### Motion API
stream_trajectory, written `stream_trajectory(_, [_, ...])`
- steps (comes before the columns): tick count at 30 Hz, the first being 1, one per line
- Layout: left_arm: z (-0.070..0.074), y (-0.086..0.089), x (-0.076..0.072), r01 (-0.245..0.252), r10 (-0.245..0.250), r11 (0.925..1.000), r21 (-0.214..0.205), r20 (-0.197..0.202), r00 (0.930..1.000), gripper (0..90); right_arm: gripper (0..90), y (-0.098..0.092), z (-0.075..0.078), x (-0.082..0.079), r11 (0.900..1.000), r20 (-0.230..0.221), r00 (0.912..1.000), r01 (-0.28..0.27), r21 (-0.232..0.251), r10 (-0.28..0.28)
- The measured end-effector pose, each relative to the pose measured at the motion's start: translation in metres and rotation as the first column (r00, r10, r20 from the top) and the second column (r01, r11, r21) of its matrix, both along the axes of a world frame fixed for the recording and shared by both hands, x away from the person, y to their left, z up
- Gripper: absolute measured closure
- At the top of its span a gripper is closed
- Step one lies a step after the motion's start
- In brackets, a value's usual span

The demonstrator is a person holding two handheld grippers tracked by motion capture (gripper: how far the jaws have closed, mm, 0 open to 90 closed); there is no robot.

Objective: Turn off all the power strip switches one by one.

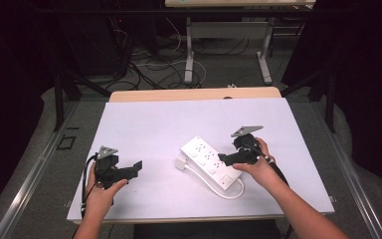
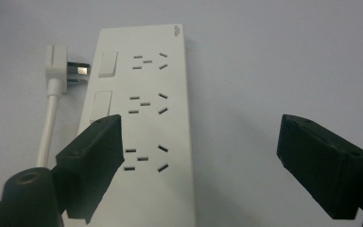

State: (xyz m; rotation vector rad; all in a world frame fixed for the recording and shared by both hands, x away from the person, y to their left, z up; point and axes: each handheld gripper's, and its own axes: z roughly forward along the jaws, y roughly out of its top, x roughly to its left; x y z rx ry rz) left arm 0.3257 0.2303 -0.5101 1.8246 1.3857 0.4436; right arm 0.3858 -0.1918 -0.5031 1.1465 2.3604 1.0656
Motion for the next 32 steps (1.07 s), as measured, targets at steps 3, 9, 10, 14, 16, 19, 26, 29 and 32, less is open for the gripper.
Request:
stream_trajectory(3, [0.0,0.0,0.0,-0.002,0.002,1.0,0.0,0.005,1.0,6.1,5.3,-0.008,-0.001,-0.004,0.9997,0.008,0.9996,0.026,0.002,-0.026])
stream_trajectory(9, [0.0,-0.001,0.0,-0.003,0.003,1.0,-0.001,0.005,1.0,6.2,0.0,-0.023,-0.004,-0.009,0.9972,0.006,0.9973,0.073,0.017,-0.073])
stream_trajectory(10, [0.0,-0.001,0.0,-0.003,0.003,1.0,-0.001,0.005,1.0,6.2,0.0,-0.026,-0.004,-0.01,0.9972,0.009,0.9973,0.073,0.015,-0.073])
stream_trajectory(14, [0.0,0.0,0.0,0.0,0.0,1.0,0.001,0.0,1.0,6.2,0.0,-0.036,-0.007,-0.014,0.9938,0.006,0.994,0.109,0.022,-0.109])
stream_trajectory(16, [-0.001,-0.001,0.0,-0.003,0.003,1.0,-0.001,0.005,1.0,6.2,0.0,-0.041,-0.008,-0.015,0.9926,0.009,0.9929,0.119,0.025,-0.119])
stream_trajectory(19, [0.0,0.0,0.0,0.0,0.0,1.0,0.001,0.001,1.0,6.2,0.0,-0.049,-0.011,-0.017,0.9892,0.01,0.9898,0.142,0.036,-0.142])
stream_trajectory(26, [-0.001,0.0,0.0,-0.006,0.006,1.0,-0.001,-0.003,1.0,6.2,0.0,-0.065,-0.018,-0.024,0.9806,0.002,0.9828,0.184,0.067,-0.185])
stream_trajectory(29, [-0.001,0.0,0.0,-0.005,0.005,1.0,0.0,-0.004,1.0,6.2,0.0,-0.071,-0.019,-0.026,0.9779,0.001,0.9806,0.196,0.074,-0.196])
stream_trajectory(32, [-0.001,0.0,0.001,-0.004,0.004,1.0,0.003,-0.004,1.0,6.2,0.0,-0.077,-0.019,-0.029,0.9768,0.008,0.9797,0.199,0.079,-0.2])
